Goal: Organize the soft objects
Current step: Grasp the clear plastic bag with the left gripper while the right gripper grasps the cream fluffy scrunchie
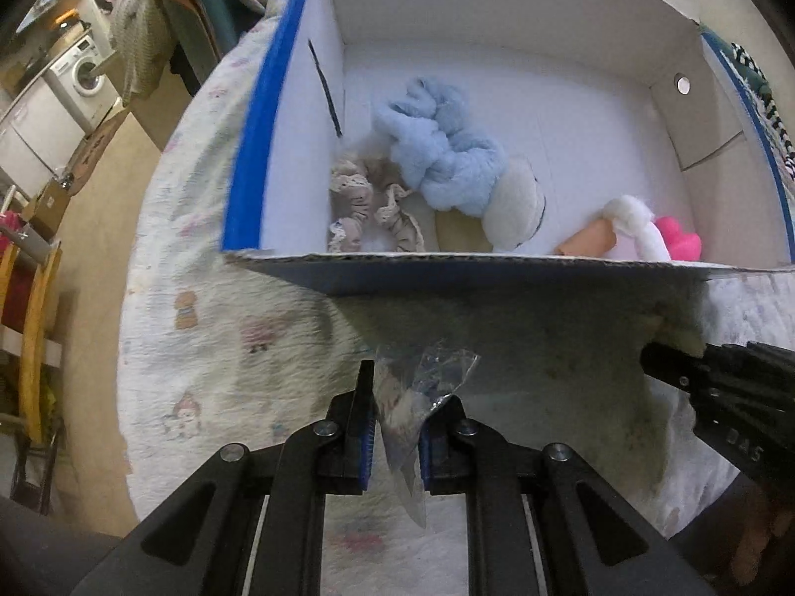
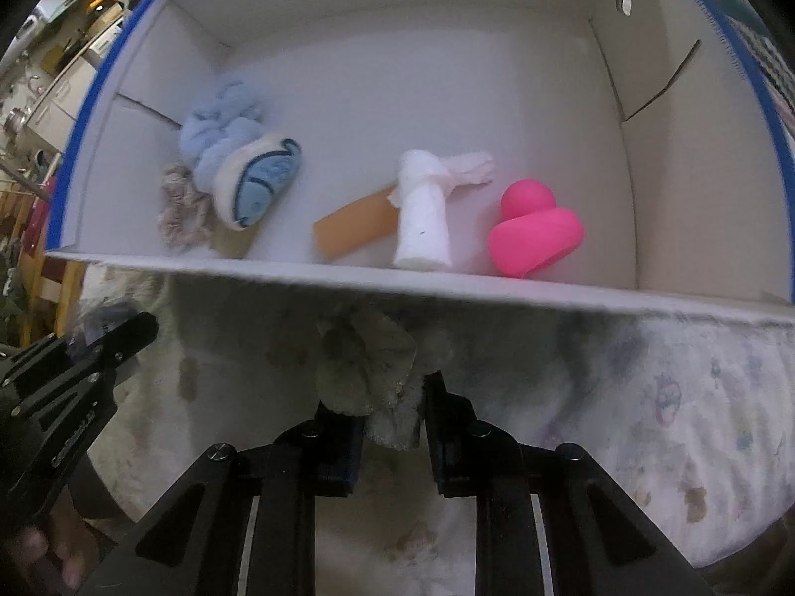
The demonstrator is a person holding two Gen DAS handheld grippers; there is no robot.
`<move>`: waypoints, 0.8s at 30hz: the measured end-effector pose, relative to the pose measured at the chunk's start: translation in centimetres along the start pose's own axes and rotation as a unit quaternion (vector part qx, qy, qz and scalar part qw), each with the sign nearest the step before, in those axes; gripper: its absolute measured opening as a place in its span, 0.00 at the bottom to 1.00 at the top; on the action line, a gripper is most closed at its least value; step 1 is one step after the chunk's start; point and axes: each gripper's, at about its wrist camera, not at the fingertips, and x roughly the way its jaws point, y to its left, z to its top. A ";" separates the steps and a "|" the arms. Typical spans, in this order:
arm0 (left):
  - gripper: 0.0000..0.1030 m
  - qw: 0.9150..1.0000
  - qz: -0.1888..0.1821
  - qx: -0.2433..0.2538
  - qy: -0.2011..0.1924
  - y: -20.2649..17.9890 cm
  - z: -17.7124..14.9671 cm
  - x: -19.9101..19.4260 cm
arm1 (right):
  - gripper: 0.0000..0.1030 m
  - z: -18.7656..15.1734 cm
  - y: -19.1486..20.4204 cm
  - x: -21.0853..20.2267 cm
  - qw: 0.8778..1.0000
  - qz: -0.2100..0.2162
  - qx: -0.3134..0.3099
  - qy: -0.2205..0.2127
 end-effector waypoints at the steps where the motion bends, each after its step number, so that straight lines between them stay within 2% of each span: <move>1: 0.12 1.000 0.003 0.000 -0.002 0.3 0.4 0.0 | 0.23 -0.3 0.2 -0.3 1.000 0.002 0.000 -0.004; 9: 0.13 1.000 0.015 -0.012 -0.025 1.7 -1.4 -3.3 | 0.23 -2.0 -0.7 -3.9 0.999 0.024 -0.005 -0.033; 12: 0.13 0.999 0.024 -0.016 -0.046 1.8 -1.8 -5.2 | 0.23 -2.3 -0.3 -4.7 0.998 0.038 0.000 -0.044; 16: 0.12 0.996 0.029 -0.034 -0.073 1.2 -0.7 -7.1 | 0.23 -2.6 -0.3 -7.2 0.996 0.044 -0.008 -0.072; 24: 0.12 0.991 0.022 -0.028 -0.126 0.6 2.0 -11.6 | 0.23 -2.1 0.1 -10.7 0.991 0.056 -0.015 -0.117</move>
